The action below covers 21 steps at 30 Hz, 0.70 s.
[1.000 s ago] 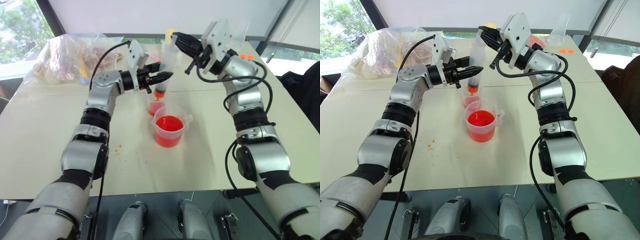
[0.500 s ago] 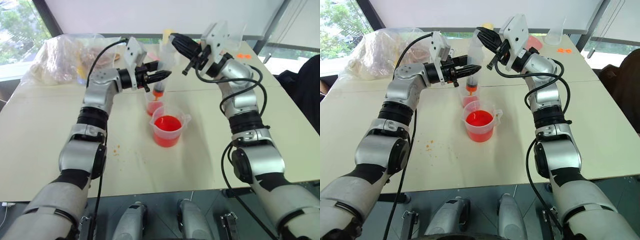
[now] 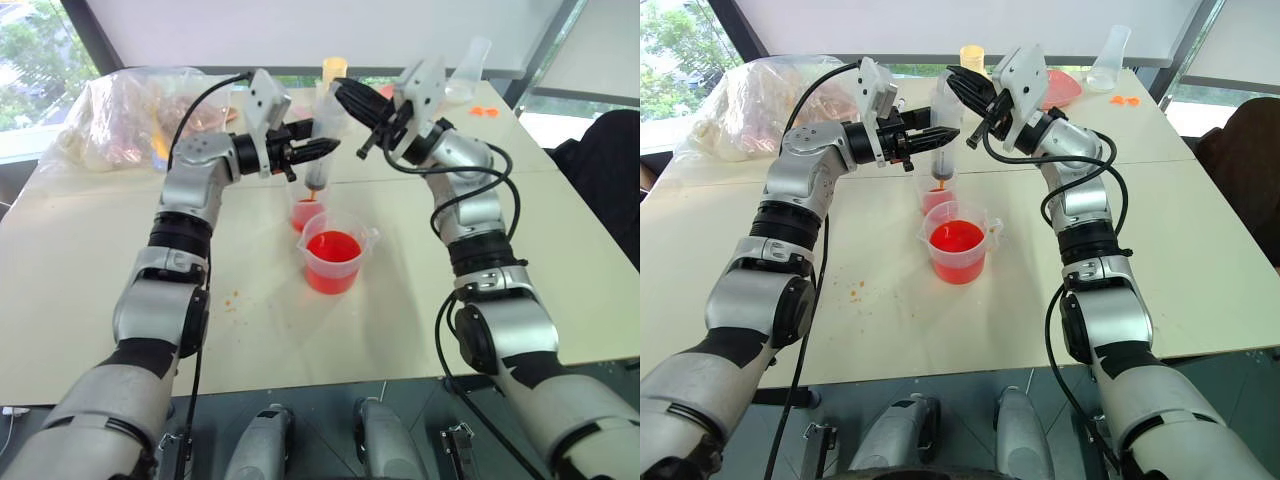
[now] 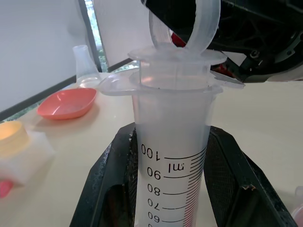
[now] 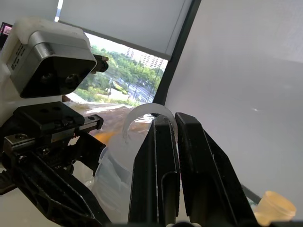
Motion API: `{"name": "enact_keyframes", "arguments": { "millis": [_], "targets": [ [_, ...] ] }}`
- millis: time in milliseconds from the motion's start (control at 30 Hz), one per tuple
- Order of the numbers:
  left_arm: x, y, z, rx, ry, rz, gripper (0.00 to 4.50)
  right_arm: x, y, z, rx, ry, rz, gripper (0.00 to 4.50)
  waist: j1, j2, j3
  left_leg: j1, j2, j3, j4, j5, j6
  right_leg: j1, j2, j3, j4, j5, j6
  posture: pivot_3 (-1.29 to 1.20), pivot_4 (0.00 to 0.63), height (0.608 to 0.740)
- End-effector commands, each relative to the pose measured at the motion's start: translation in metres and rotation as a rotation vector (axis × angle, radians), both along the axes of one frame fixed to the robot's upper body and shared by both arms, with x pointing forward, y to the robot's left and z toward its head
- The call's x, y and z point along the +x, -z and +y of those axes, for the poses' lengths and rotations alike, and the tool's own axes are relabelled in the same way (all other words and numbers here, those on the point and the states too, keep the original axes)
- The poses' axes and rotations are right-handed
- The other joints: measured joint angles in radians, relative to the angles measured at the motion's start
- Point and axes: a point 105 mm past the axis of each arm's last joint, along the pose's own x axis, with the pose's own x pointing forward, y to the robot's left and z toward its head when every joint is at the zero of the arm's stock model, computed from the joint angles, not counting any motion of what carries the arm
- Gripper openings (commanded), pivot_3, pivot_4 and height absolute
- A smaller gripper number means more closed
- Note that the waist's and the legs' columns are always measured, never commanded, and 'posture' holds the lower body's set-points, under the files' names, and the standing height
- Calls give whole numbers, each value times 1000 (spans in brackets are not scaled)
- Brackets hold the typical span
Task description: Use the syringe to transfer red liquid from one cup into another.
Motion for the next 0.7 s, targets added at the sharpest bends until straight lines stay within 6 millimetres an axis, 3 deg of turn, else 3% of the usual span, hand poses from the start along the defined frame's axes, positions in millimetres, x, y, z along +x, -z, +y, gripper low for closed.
{"name": "enact_keyframes", "arguments": {
  "millis": [33, 200, 300, 400, 500, 633, 700],
  "targets": [
    [-11, -53, -1, -71, 5, -163, 1417, -11, 25, 33, -85, -116, 47, 30, 0, 0, 0, 0, 0, 0, 0, 0, 0, 0, 0, 0, 0, 0, 0, 0, 150, 740],
    [-12, -47, 0, -50, 15, -143, 1417, -10, 19, 30, -68, -99, 34, 30, -1, 0, 0, 0, 0, 0, 0, 0, 0, 0, 0, 0, 0, 0, 0, 0, 150, 740],
    [-16, -48, 1, -63, 39, -123, 1417, -12, 1, 19, -11, -94, 16, 867, -1, 0, 0, 0, 0, 0, 0, 0, 0, -1, 0, 0, 0, 0, 0, 0, 150, 740],
    [-17, -48, 2, -66, 42, -113, 1417, -13, -2, 15, -4, -86, 8, 2259, 0, 0, 0, 0, 0, 0, 0, 0, 0, -1, 0, 1, 1, 0, 0, 0, 150, 740],
    [-20, -51, 5, -84, 54, -102, 1417, -18, -22, -7, 72, -29, -35, 3726, 3, 0, 0, 0, 0, 0, 0, 0, 0, -1, 0, 0, 2, 0, 0, 0, 150, 740],
    [-21, -61, 11, -131, 38, -106, 1417, -28, -37, -38, 172, 27, -37, 3726, 8, 0, 0, -1, 0, -1, 1, 0, 0, 0, -1, 0, 2, 0, 0, 0, 150, 740],
    [-18, -76, 26, -143, -30, -136, 1417, -38, -38, -62, 223, 45, -3, 3726, 9, 0, 0, -1, 1, -1, 1, 0, 0, 0, -1, 0, 1, 0, 0, 0, 150, 740]
  ]
}}
